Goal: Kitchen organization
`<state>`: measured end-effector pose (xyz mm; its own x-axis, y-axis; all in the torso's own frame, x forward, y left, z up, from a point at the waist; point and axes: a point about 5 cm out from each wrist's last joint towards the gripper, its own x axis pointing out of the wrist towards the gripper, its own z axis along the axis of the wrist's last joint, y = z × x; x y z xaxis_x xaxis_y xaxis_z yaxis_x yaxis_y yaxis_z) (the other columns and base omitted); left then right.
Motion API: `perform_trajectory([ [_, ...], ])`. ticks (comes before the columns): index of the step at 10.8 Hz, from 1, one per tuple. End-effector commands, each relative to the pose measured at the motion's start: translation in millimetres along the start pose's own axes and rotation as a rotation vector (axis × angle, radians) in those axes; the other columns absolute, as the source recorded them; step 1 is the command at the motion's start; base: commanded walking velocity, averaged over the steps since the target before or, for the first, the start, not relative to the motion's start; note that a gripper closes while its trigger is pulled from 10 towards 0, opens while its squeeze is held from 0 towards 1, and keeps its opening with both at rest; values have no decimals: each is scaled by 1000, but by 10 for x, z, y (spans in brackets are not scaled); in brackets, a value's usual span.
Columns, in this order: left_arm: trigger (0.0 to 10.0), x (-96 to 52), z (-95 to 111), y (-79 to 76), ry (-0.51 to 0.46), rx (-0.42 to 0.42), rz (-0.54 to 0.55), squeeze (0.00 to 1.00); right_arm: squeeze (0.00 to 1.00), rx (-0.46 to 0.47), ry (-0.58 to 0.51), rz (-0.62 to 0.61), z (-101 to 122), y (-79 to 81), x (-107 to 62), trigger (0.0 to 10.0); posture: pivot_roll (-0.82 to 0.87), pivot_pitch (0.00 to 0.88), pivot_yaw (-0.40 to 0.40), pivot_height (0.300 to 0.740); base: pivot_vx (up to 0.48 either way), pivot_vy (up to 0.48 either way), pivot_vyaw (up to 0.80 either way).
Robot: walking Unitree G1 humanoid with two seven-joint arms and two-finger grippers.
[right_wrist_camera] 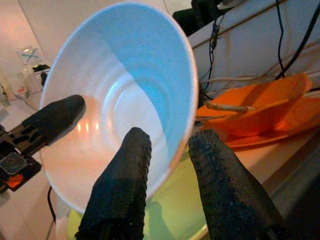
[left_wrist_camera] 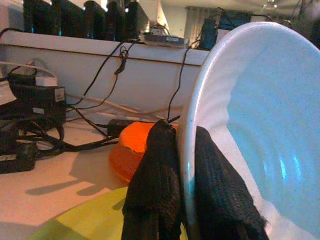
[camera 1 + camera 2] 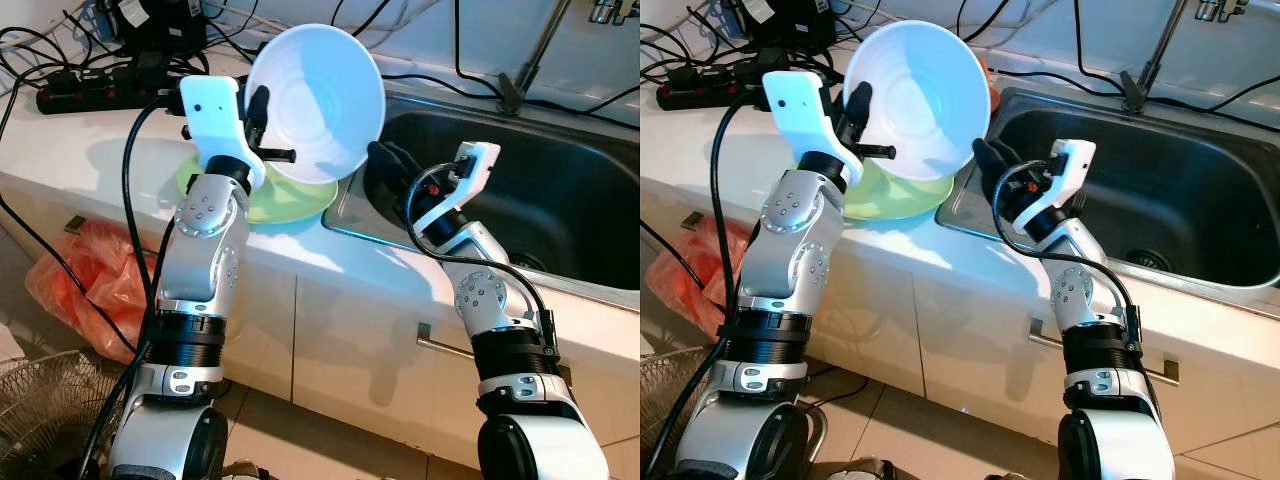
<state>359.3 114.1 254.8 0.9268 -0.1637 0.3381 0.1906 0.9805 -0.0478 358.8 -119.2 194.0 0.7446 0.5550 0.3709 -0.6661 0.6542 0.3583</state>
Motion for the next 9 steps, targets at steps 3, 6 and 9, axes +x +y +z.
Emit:
perform_trajectory([
  [3, 10000, 4, 31, -103, -22, -14, -52, 0, 0, 5, -5, 7, 14, 8, -24, 10000, 69, 63, -31, 740, 0, 0, 0],
  [6, 10000, -1, 34, -141, -28, -28, -71, 0, 0, 2, 5, 5, -5, 16, -24, 10000, 71, 63, -34, 740, 0, 0, 0],
  [9, 10000, -2, 72, -121, -49, -32, -63, 0, 0, -6, 18, -24, -25, -28, -29, 10000, 76, 61, -37, 740, 0, 0, 0],
])
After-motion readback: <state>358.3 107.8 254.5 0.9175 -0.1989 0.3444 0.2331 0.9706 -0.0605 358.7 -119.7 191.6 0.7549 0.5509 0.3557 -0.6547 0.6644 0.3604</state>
